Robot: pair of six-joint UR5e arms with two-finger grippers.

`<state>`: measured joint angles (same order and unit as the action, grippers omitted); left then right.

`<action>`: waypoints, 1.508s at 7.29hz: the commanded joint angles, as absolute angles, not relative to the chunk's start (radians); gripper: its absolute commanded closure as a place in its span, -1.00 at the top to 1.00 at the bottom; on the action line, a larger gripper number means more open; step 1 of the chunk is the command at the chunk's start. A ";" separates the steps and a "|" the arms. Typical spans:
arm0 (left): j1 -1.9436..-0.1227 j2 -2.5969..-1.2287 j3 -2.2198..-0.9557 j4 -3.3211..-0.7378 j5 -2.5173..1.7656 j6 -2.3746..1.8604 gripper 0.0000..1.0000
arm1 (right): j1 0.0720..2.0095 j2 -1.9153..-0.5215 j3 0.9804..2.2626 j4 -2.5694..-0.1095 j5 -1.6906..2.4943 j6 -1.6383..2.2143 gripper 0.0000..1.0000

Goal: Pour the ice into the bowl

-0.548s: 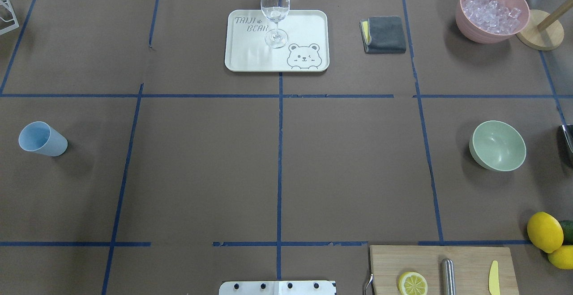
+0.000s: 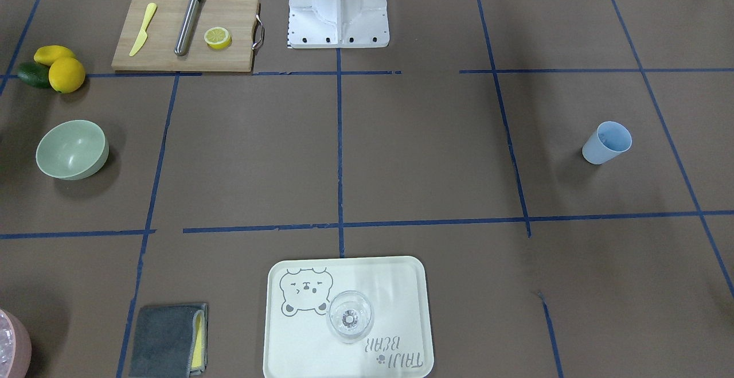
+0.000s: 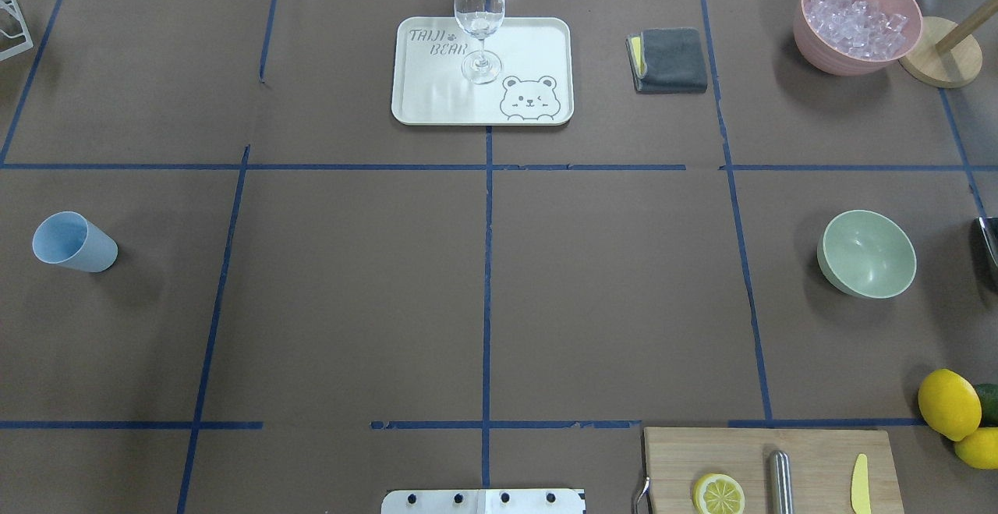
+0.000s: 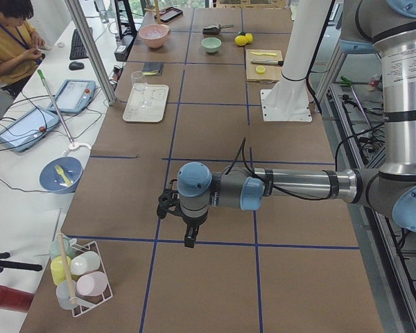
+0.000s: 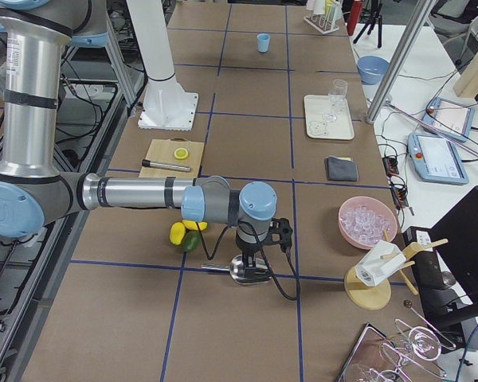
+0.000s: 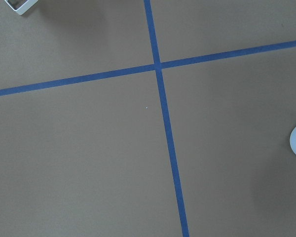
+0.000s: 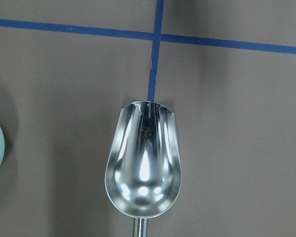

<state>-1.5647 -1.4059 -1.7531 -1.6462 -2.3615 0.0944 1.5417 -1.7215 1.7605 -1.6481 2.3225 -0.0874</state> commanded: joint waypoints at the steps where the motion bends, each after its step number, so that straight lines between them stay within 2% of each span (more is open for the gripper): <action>1: -1.565 -1.404 -1.756 -1.646 -2.367 0.094 1.00 | 1.542 -1.709 1.781 -1.638 2.322 -0.086 1.00; 5: -1.565 -1.405 -1.759 -1.647 -2.368 0.094 1.00 | 1.523 -1.709 1.787 -1.255 2.361 -0.083 1.00; 8: -1.565 -1.407 -1.759 -1.657 -2.368 0.097 1.00 | 1.357 -1.706 1.839 -1.119 2.385 0.120 1.00; 11: -1.565 -1.404 -1.758 -1.661 -2.368 0.097 1.00 | 1.174 -1.718 1.810 -1.017 2.338 0.365 1.00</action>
<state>-1.5646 -1.4049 -1.7592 -1.6606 -2.3684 0.0966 1.2476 -1.7161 1.8260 -1.0491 2.3673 0.2838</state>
